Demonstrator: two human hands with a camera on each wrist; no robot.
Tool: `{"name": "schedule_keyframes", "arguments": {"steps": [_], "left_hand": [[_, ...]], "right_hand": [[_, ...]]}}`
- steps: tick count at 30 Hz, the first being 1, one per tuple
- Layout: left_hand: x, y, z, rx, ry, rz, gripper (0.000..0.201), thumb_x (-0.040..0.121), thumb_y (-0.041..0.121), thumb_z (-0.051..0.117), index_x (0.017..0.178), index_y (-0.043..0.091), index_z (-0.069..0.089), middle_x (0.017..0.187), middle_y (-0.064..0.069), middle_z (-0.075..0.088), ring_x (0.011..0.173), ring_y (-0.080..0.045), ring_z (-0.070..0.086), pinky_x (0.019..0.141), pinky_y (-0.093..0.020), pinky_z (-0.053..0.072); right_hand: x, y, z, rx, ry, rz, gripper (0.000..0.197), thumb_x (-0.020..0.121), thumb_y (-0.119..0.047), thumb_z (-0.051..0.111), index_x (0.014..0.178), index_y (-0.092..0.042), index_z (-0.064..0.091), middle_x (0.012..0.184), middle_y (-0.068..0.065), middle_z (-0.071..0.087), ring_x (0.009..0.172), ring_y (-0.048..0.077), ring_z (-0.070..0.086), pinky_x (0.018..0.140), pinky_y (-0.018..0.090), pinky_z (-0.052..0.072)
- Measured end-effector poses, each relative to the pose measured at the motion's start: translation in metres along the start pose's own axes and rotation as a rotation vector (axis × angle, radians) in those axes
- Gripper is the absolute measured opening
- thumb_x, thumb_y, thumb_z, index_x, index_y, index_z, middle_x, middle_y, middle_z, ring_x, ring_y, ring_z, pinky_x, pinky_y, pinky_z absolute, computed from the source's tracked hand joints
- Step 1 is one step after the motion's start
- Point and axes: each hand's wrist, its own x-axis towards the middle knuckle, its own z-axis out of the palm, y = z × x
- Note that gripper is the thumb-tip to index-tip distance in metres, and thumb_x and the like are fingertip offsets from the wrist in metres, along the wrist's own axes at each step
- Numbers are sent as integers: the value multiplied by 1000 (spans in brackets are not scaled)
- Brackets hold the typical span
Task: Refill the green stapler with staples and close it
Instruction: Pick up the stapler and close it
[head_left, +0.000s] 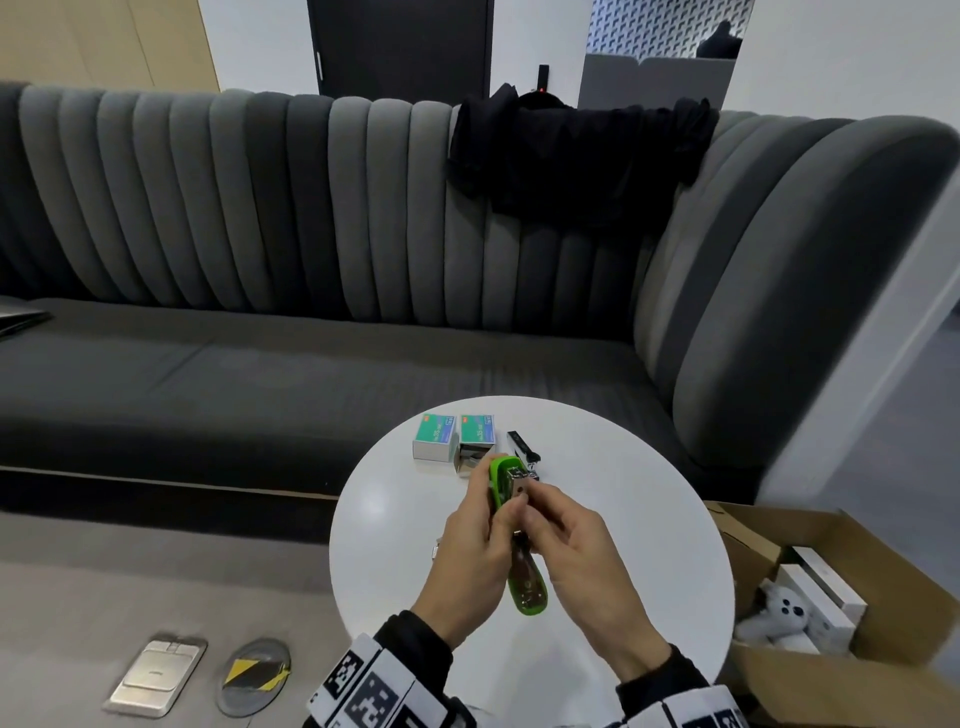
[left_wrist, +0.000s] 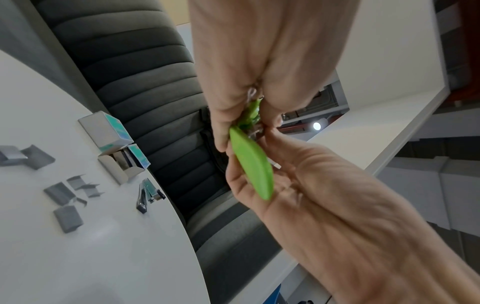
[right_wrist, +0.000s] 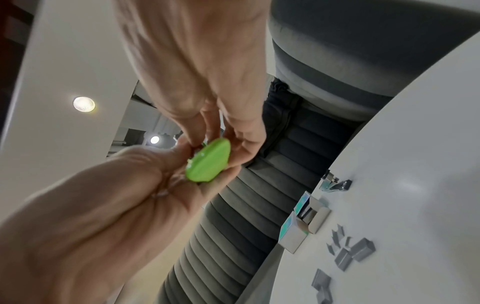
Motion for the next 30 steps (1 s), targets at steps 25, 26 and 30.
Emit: {"name": "schedule_keyframes", "arguments": {"steps": [25, 26, 30], "left_hand": [[16, -35, 0, -302, 3, -317, 21, 97, 12, 39, 115, 8, 49, 95, -20, 60, 85, -24, 62, 75, -29, 54], [17, -36, -1, -360, 18, -334, 22, 97, 10, 38, 116, 4, 48, 93, -20, 60, 83, -25, 61, 70, -26, 56], [16, -37, -6, -540, 112, -389, 25, 96, 8, 40, 117, -3, 46, 98, -20, 63, 87, -29, 62, 65, -25, 58]], "right_hand": [[18, 26, -3, -100, -29, 167, 28, 94, -8, 43, 103, -24, 64, 100, -1, 71, 90, 4, 65, 79, 16, 52], [18, 26, -3, -111, -40, 174, 27, 94, -9, 44, 106, -24, 63, 104, -1, 70, 96, 5, 65, 79, 15, 52], [15, 28, -6, -200, -22, 174, 22, 91, -16, 53, 107, -30, 60, 117, 0, 59, 100, 7, 59, 74, 9, 49]]}}
